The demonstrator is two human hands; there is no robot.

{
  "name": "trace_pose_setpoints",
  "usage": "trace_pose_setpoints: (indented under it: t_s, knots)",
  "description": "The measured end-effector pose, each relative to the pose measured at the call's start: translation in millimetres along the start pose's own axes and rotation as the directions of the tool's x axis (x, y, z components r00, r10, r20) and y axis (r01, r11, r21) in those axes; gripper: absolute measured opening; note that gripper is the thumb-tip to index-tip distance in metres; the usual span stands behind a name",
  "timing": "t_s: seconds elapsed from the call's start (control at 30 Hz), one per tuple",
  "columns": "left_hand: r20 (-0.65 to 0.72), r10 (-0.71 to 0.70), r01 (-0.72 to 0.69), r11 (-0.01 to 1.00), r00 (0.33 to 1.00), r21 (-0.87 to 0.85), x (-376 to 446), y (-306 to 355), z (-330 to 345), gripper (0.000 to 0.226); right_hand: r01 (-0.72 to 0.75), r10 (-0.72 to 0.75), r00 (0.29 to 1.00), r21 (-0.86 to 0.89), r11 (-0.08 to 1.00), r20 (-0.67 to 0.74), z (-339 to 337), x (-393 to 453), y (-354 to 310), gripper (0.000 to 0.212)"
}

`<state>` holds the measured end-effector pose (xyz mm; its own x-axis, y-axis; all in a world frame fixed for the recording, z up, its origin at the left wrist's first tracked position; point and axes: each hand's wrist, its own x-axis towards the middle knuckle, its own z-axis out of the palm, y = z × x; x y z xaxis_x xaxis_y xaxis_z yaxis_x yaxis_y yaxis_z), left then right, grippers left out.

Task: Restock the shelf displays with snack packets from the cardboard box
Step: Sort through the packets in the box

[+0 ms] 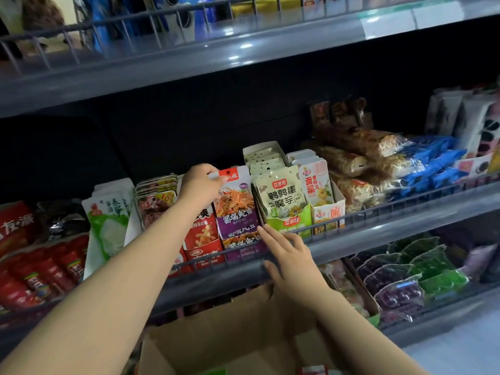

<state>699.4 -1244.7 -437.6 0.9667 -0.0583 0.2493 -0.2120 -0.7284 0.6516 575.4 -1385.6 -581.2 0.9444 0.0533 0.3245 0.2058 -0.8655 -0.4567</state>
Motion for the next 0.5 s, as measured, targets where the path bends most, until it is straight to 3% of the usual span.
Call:
trace_pose_setpoints:
  t_s: [0.17, 0.3, 0.5]
  knots:
    - [0.072, 0.074, -0.089, 0.969, 0.995, 0.231, -1.9, -9.8, 13.9, 0.019, 0.01, -0.01, 1.0, -0.063, 0.998, -0.002, 0.4, -0.1, 0.1, 0.062]
    - [0.073, 0.171, -0.185, 0.924, 0.983, 0.336, -6.3, -18.7, 21.5, 0.038, 0.027, -0.027, 1.0, -0.062, 0.998, -0.007, 1.5, -2.2, 1.8, 0.065]
    - [0.037, 0.313, -0.307, 0.891, 0.949, 0.333, -20.0, -21.7, 28.5, 0.056, 0.06, -0.061, 0.998, -0.044, 0.997, -0.023, 2.2, -4.6, 4.4, 0.065]
